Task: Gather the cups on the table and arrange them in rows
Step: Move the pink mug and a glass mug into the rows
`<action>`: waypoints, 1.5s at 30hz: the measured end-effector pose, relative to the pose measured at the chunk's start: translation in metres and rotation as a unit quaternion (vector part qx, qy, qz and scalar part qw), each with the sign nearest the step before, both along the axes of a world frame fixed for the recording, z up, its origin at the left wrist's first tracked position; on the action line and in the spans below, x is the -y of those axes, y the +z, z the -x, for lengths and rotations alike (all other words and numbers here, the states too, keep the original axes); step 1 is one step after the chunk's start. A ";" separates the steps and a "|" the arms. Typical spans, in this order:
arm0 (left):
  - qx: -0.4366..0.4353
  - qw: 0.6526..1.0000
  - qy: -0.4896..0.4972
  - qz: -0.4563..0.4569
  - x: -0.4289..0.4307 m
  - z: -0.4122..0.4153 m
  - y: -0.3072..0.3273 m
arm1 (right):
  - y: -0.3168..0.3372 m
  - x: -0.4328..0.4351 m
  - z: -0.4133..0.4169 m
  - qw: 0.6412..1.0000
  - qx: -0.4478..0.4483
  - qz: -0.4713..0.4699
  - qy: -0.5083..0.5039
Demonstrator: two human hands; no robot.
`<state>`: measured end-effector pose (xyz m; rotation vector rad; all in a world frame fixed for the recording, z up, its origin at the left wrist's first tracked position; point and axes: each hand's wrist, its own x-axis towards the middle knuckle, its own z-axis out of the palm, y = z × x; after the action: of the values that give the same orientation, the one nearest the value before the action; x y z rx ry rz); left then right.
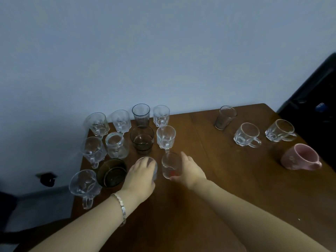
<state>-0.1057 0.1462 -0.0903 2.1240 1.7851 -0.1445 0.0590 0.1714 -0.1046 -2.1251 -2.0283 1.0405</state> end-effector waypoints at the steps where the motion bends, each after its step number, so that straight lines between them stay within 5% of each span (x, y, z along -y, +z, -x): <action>1: -0.003 1.000 -0.011 -0.005 0.006 -0.007 0.004 | 0.000 0.007 -0.011 1.000 0.009 0.014 0.018; 9: -0.042 0.991 -0.099 0.078 0.033 -0.108 0.021 | 0.001 0.067 -0.166 0.993 0.056 0.098 0.035; 20: 0.010 0.995 -0.029 0.100 0.005 -0.309 0.017 | 0.012 -0.009 -0.418 0.975 0.210 -0.072 -0.034; 27: 0.004 0.994 0.012 0.112 -0.024 -0.383 0.013 | 0.001 -0.058 -0.466 0.997 0.061 0.035 0.041; 35: 0.039 0.993 0.109 0.001 -0.091 -0.426 0.003 | -0.012 -0.054 -0.502 1.000 0.005 -0.006 -0.020; 40: 0.095 0.975 0.201 0.017 -0.150 -0.442 -0.017 | -0.005 -0.053 -0.526 0.997 -0.006 -0.059 -0.051; 45: 0.053 0.966 0.253 -0.030 -0.162 -0.450 -0.041 | -0.004 -0.053 -0.538 0.997 0.000 -0.056 -0.059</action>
<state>0.3443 0.3080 -0.1312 1.6069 2.2170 0.1551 0.5966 0.2242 -0.1088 -2.1574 -1.8872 0.8899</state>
